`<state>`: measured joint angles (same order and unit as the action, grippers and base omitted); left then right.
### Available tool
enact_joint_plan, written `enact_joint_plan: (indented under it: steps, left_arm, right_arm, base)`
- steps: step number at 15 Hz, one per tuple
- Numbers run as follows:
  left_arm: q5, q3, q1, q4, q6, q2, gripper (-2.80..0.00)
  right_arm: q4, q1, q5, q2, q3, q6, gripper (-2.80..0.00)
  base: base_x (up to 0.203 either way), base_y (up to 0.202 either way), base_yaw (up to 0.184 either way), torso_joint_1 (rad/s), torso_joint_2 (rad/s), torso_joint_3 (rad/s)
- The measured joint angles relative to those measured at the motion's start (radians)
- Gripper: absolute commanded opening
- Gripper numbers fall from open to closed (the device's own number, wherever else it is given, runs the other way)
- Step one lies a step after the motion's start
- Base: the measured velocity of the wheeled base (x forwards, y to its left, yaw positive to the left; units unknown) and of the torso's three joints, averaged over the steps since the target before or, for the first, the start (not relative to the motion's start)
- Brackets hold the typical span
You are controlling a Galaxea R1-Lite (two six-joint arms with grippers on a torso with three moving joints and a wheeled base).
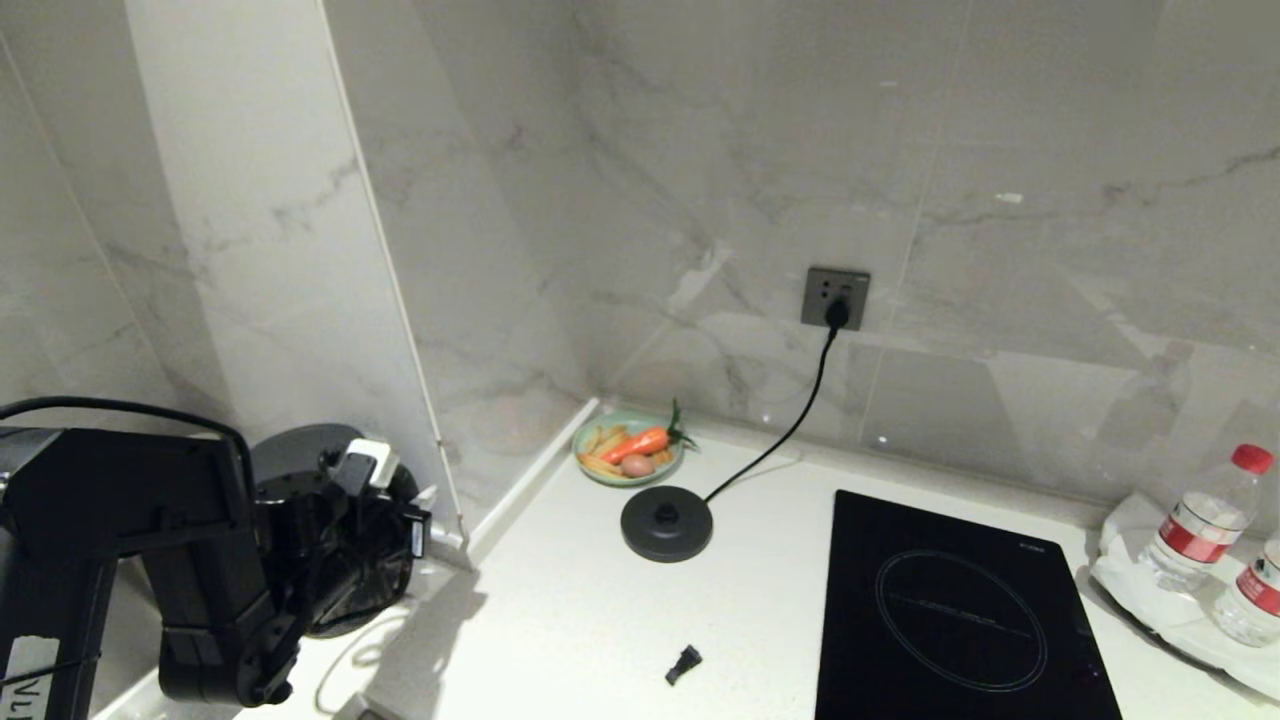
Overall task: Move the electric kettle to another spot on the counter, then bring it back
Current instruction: Place it by the sink
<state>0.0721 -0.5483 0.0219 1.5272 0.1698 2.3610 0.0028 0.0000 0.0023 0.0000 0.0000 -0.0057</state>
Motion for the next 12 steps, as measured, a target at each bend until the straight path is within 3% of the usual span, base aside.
enact_joint_plan:
  steps: [5,6,12]
  left_arm:
    - [-0.010,-0.002,0.011,-0.007,0.002,0.005,-2.80]
    - [-0.011,-0.002,0.015,-0.008,0.002,0.004,0.00]
    - [-0.025,0.010,0.028,-0.009,0.000,0.000,0.00]
  right_arm:
    - [0.000,0.000,0.000,0.000,0.000,0.000,-2.80]
    - [0.000,0.000,0.000,0.000,0.000,0.000,-2.80]
    - [0.001,0.000,0.000,0.000,0.000,0.000,-2.80]
  base:
    - [0.000,0.000,0.000,0.000,0.00,0.000]
    - [0.000,0.000,0.000,0.000,0.00,0.000]
    - [0.000,0.000,0.000,0.000,0.00,0.000]
